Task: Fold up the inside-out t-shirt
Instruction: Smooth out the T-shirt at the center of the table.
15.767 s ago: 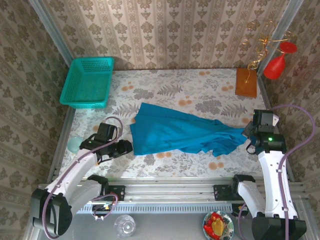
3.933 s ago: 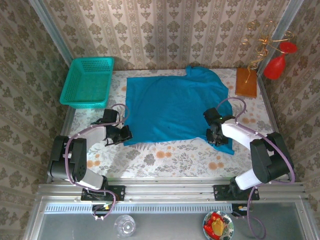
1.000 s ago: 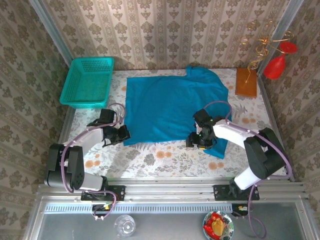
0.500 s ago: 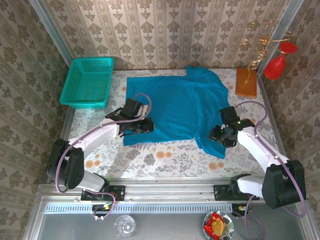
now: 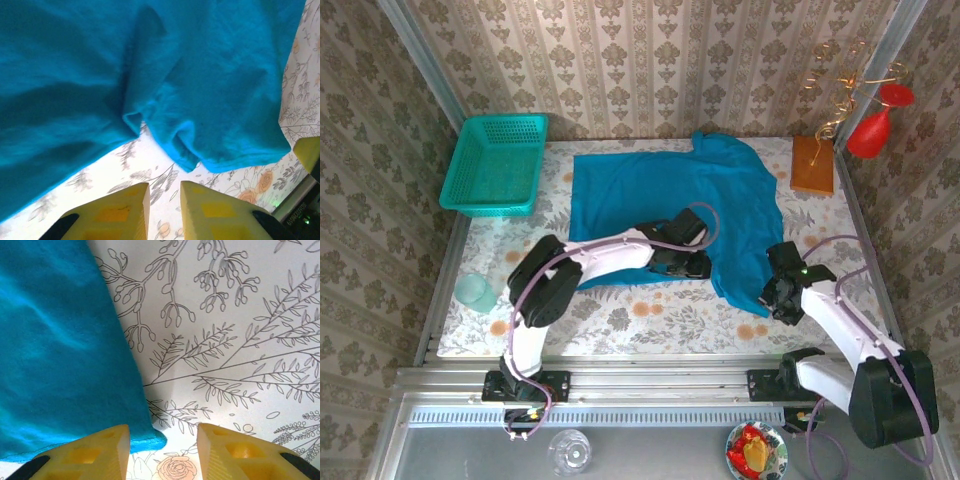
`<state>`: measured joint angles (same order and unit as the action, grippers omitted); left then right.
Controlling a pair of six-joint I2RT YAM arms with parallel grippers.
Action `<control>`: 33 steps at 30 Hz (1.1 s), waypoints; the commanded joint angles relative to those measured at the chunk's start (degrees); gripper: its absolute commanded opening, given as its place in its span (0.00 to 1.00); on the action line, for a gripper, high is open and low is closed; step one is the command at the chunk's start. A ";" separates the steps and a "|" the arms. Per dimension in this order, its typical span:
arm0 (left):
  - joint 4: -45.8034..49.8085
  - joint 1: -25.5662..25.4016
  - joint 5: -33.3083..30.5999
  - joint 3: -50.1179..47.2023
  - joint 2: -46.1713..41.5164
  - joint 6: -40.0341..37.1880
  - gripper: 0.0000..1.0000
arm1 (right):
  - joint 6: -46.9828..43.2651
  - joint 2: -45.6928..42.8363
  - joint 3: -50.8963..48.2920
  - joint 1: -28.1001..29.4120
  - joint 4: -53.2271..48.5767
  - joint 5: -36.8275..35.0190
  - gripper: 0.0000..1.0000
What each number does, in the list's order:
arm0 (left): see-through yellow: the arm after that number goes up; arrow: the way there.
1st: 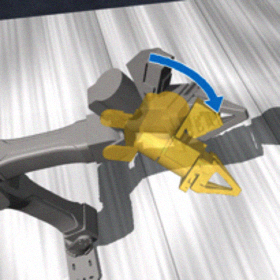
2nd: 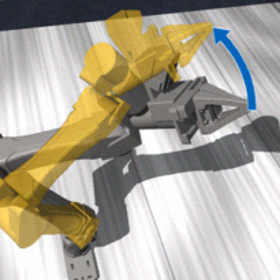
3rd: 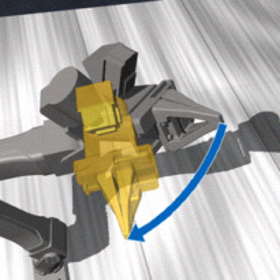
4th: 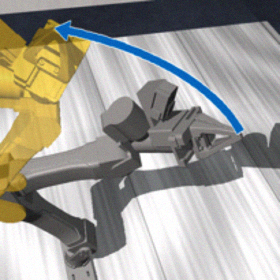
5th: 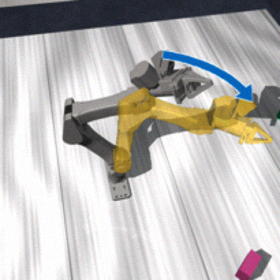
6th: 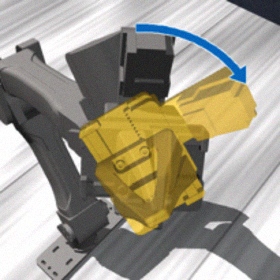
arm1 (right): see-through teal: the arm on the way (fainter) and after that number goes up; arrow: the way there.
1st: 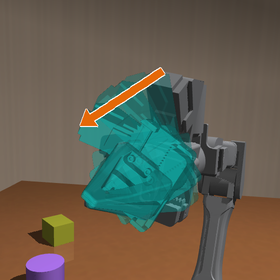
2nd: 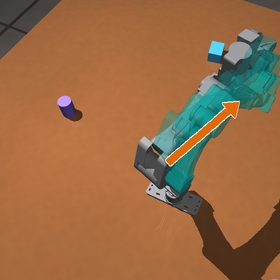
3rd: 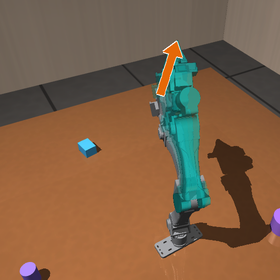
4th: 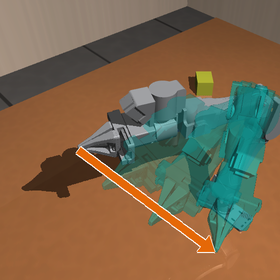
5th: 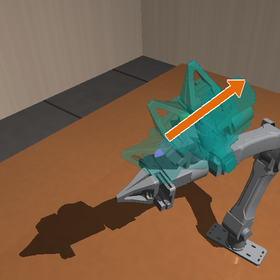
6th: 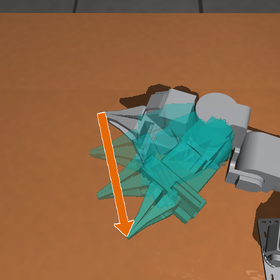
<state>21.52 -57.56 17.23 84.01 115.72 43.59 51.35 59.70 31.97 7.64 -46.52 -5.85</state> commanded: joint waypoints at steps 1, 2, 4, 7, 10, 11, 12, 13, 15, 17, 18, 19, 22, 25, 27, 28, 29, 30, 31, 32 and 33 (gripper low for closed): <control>2.84 -1.83 -2.79 3.61 2.16 3.42 0.24 | 2.94 -2.18 -0.74 -0.34 -2.29 -2.96 0.42; 3.73 -2.63 -3.48 4.94 3.24 3.30 0.24 | 3.20 -2.58 -0.92 -0.34 -2.54 -3.12 0.42; 6.47 -3.71 -4.96 7.62 5.16 2.87 0.24 | 3.60 -2.83 -1.33 -0.34 -2.84 -3.05 0.41; 10.57 -5.25 -7.96 11.08 7.23 2.40 0.27 | 3.73 -3.31 -1.77 -0.34 -3.41 -2.96 0.41; 14.17 -6.40 -9.99 13.77 9.00 2.28 0.30 | 3.56 -3.97 -2.10 -0.34 -3.55 -2.73 0.41; 15.06 -6.74 -10.32 14.62 9.64 2.29 0.30 | 3.45 -4.14 -2.25 -0.34 -3.64 -2.66 0.42; 15.83 -6.98 -10.69 15.32 10.31 2.45 0.31 | 3.51 -4.40 -2.26 -0.34 -3.90 -2.59 0.42; 16.21 -7.06 -10.88 15.82 10.78 2.53 0.31 | 3.58 -4.58 -2.32 -0.34 -4.06 -2.59 0.42; 16.60 -7.22 -10.73 17.22 12.00 2.72 0.31 | 3.53 -5.01 -2.43 -0.34 -4.36 -2.42 0.42; 16.69 -7.19 -10.10 18.41 13.35 2.71 0.31 | 3.31 -5.29 -2.73 -0.34 -4.11 -1.89 0.42; 16.80 -7.19 -9.79 18.82 13.84 2.68 0.31 | 3.28 -5.38 -2.88 -0.34 -3.95 -1.76 0.42; 16.91 -7.21 -9.68 19.20 14.19 2.62 0.31 | 3.29 -5.47 -3.11 -0.34 -3.78 -1.48 0.42; 17.51 -7.14 -9.87 19.57 14.84 2.55 0.31 | 2.89 -5.47 -3.79 -0.34 -2.63 -0.24 0.41; 17.47 -7.08 -9.77 19.46 15.17 2.55 0.31 | 2.54 -5.30 -4.19 -0.34 -1.59 1.03 0.41; 17.38 -6.95 -9.33 19.81 15.54 2.46 0.30 | 2.61 -5.08 -4.26 -0.34 -1.40 1.10 0.40; 17.59 -6.82 -9.24 19.90 15.66 2.37 0.30 | 2.78 -4.88 -4.41 -0.37 -0.98 1.21 0.40; 17.59 -6.78 -9.15 19.91 15.66 2.29 0.29 | 2.66 -4.65 -4.60 -0.39 -0.36 1.80 0.40; 17.57 -6.70 -9.08 19.89 15.67 2.20 0.27 | 2.57 -4.25 -4.79 -0.34 0.50 2.74 0.39; 17.64 -6.61 -9.05 19.91 15.58 2.11 0.25 | 2.66 -3.73 -4.97 -0.34 1.24 3.52 0.38; 17.59 -6.60 -9.14 19.84 15.51 2.11 0.24 | 2.81 -3.19 -5.13 -0.34 1.72 4.09 0.37; 17.49 -6.60 -9.00 19.72 15.50 2.11 0.22 | 3.03 -2.44 -5.31 -0.36 2.47 4.64 0.36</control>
<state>37.06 -64.42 8.29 102.43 130.04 45.45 53.82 55.96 27.70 7.64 -45.78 -3.53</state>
